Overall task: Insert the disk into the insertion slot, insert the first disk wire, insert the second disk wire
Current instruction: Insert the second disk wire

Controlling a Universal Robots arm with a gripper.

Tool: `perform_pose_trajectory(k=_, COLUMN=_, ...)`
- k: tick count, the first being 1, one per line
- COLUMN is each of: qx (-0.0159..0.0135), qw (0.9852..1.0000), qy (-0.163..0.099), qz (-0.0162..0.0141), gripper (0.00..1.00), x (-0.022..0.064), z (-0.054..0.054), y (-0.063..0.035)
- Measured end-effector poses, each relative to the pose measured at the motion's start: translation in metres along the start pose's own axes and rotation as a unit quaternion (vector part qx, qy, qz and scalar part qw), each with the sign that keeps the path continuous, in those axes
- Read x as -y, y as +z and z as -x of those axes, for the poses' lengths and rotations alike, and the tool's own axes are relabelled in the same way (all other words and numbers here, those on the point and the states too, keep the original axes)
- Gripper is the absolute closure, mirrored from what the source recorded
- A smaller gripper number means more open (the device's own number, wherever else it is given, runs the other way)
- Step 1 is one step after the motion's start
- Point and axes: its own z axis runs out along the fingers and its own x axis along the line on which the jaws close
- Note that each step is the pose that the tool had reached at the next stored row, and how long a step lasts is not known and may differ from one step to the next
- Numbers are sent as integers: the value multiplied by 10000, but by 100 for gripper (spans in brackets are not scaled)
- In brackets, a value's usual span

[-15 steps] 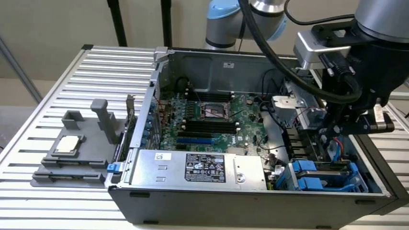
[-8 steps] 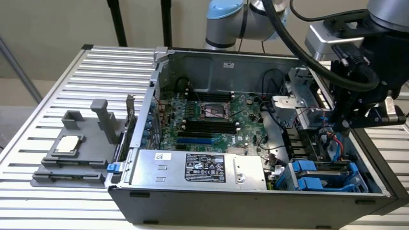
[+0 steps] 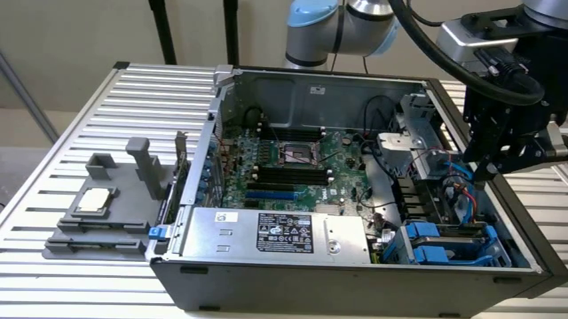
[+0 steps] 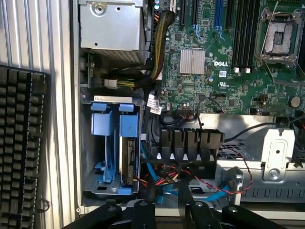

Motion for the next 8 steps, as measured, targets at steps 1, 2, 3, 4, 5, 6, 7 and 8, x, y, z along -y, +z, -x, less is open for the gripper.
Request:
perform_pose_trajectory(k=1, qx=-23, qw=10000, qy=-4, qz=9, gripper=67, x=15, z=8, y=3)
perform_pose_trajectory(k=2, qx=-61, qw=10000, qy=-10, qz=19, gripper=60, x=23, z=19, y=5)
perform_pose_trajectory(k=3, qx=-112, qw=9999, qy=-18, qz=28, gripper=60, x=26, z=32, y=7)
perform_pose_trajectory(k=4, qx=-172, qw=9998, qy=-27, qz=35, gripper=60, x=26, z=46, y=10)
perform_pose_trajectory(k=5, qx=-238, qw=9997, qy=-38, qz=42, gripper=60, x=26, z=63, y=11)
perform_pose_trajectory(k=6, qx=-297, qw=9995, qy=-47, qz=48, gripper=60, x=26, z=82, y=14)
perform_pose_trajectory(k=7, qx=-354, qw=9993, qy=-57, qz=56, gripper=60, x=26, z=104, y=18)
perform_pose_trajectory(k=8, qx=-399, qw=9992, qy=-64, qz=62, gripper=60, x=26, z=128, y=21)
